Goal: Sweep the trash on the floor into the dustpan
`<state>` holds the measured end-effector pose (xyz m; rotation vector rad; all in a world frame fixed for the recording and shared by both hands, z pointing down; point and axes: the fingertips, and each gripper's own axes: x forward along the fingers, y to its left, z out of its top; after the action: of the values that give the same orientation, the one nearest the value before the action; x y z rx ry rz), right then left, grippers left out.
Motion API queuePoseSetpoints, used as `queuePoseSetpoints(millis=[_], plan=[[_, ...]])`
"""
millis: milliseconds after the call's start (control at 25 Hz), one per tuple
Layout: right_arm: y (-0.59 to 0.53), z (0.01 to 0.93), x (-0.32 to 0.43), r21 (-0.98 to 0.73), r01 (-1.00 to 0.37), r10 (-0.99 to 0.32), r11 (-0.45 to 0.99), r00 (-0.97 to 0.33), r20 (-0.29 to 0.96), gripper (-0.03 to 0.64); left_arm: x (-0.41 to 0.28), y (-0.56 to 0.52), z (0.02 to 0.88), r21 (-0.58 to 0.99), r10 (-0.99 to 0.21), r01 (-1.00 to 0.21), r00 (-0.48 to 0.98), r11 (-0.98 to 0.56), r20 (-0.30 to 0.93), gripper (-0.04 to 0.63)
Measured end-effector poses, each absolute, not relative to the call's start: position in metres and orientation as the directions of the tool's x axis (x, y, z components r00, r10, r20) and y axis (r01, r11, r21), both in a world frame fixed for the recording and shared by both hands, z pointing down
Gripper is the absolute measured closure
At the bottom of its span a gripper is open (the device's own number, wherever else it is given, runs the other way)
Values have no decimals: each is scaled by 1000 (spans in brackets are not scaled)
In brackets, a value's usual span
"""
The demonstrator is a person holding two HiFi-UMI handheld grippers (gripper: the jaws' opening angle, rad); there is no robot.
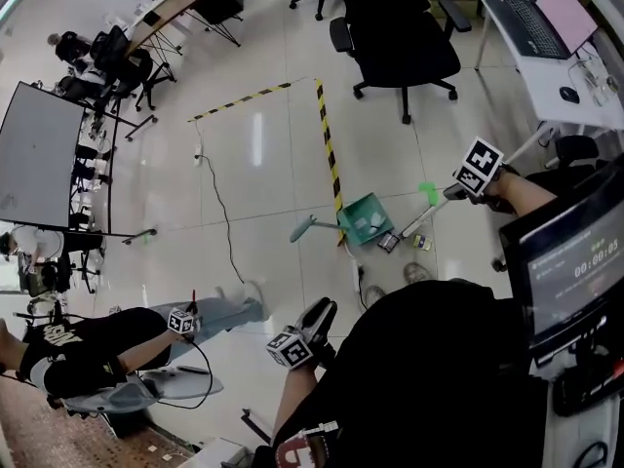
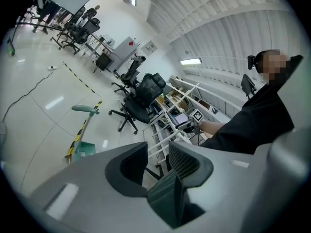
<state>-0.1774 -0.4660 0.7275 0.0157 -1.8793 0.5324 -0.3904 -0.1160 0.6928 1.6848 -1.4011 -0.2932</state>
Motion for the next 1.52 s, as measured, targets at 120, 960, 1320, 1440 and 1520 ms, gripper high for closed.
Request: queuePoseSetpoints(millis=[120, 960, 1320, 1440, 1520], plan=[[-466, 720, -175, -345, -253, 247, 904, -349, 904, 374, -395, -117, 704, 762, -880, -647, 343, 33, 329, 457], [-398, 751, -344, -171, 238, 222, 956, -205, 953, 379, -437, 3, 719, 773, -906, -605, 194, 191, 376, 457], [-369, 732, -403, -101, 411, 243, 906, -309, 920, 382, -434, 8, 723, 779, -917, -591, 159, 208, 365, 457], [-372, 726, -386, -113, 433, 253, 894, -281, 926, 382, -435, -1, 720, 781, -918, -594, 171, 193, 357, 457], [-380, 720, -372, -119, 428, 251, 896, -267, 930, 382, -435, -10, 715, 776, -913, -601, 183, 189, 364, 457]])
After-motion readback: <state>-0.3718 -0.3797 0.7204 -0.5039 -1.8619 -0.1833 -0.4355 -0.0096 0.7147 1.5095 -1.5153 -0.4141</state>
